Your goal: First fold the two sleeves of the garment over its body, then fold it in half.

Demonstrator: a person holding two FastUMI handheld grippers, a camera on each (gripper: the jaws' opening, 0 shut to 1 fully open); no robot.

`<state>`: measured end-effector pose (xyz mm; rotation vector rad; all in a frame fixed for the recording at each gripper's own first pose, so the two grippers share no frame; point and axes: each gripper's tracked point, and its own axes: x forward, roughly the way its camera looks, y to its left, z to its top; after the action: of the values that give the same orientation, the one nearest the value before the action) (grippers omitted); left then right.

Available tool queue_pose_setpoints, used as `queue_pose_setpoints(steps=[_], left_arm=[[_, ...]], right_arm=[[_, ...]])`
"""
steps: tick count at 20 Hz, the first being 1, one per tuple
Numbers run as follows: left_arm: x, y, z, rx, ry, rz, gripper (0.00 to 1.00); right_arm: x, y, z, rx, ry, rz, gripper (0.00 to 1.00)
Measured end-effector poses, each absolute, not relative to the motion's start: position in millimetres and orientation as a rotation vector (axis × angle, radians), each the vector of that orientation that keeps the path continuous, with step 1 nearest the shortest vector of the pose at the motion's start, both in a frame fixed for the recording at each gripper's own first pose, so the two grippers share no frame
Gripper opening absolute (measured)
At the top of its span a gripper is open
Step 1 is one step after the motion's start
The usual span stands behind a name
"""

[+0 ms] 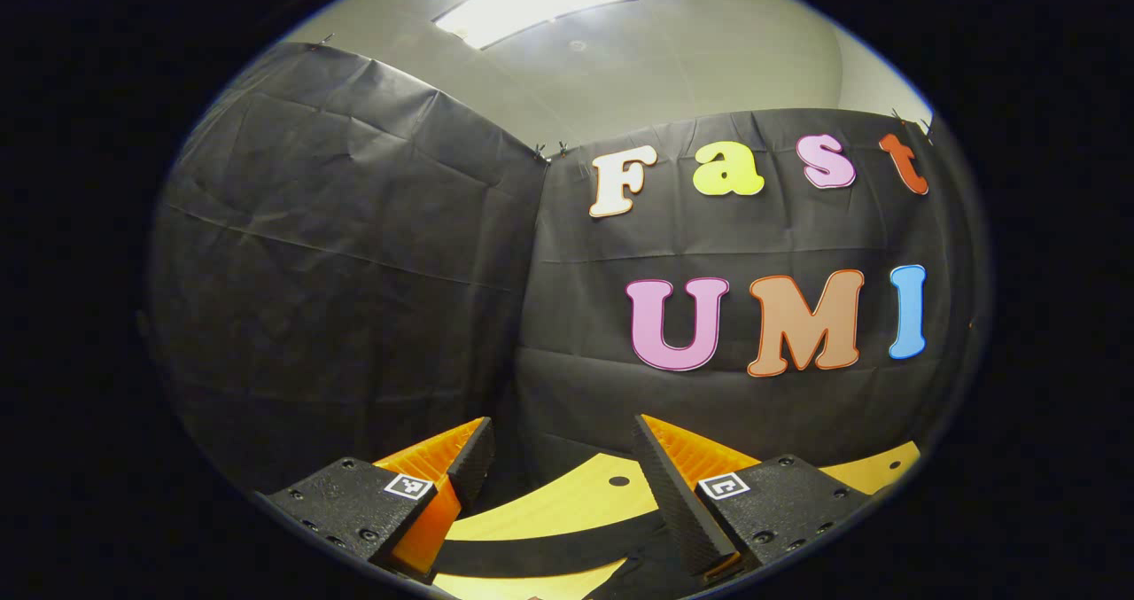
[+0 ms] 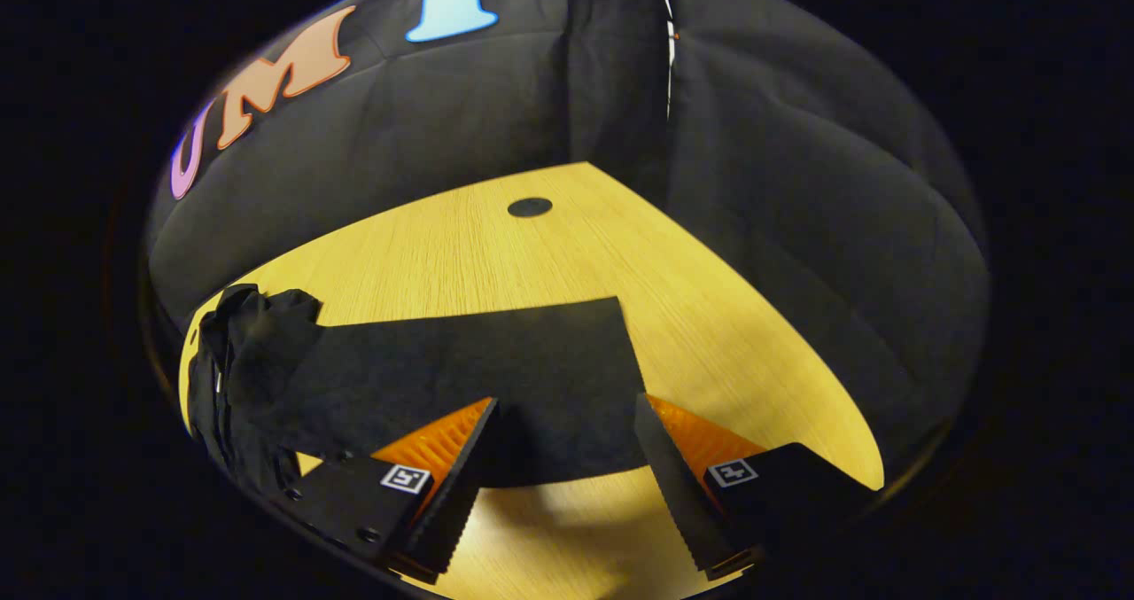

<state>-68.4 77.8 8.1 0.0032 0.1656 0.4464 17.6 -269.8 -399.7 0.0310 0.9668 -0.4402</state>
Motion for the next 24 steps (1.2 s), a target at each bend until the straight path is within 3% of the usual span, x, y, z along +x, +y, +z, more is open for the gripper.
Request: queue_pose_setpoints(steps=[2, 4, 5, 6, 8, 9, 10, 13, 18, 24], left_arm=[[-70.3, 75.1, 6.1, 0.005, 0.167, 0.443, 0.92], [-68.9, 74.1, 6.3, 0.008, 0.162, 0.441, 0.92], [-69.4, 72.4, 7.2, 0.006, 0.159, 0.435, 0.92], [-68.3, 70.5, 7.6, 0.005, 0.156, 0.427, 0.92], [-62.6, 68.9, 8.4, 0.014, 0.154, 0.414, 0.93], [-63.4, 69.5, 9.2, 0.023, 0.155, 0.409, 0.92], [-62.9, 69.8, 9.6, 0.035, 0.156, 0.405, 0.92], [-61.5, 71.1, 9.1, 0.052, 0.155, 0.392, 0.94], [-58.4, 63.7, -8.6, -0.035, 0.176, 0.341, 0.92], [-71.7, 88.4, -36.2, -0.123, 0.207, 0.324, 0.92]], right_arm=[[20.1, -269.6, -401.2, 0.004, 0.944, -0.426, 0.99], [24.9, -262.5, -401.3, 0.018, 0.934, -0.413, 0.93], [27.9, -258.0, -403.4, 0.02, 0.933, -0.404, 0.78], [28.8, -253.2, -405.4, 0.019, 0.93, -0.395, 0.7], [32.5, -245.0, -409.9, 0.028, 0.928, -0.377, 0.4], [35.4, -242.2, -410.7, 0.039, 0.93, -0.378, 0.21], [35.8, -244.4, -407.8, 0.054, 0.927, -0.38, 0.14], [35.0, -243.5, -400.7, 0.128, 0.935, -0.401, 0.04], [61.9, -227.7, -334.4, 0.111, 0.781, -0.413, 0.03], [143.2, -98.6, -221.1, -0.059, 0.616, -0.168, 0.02]])
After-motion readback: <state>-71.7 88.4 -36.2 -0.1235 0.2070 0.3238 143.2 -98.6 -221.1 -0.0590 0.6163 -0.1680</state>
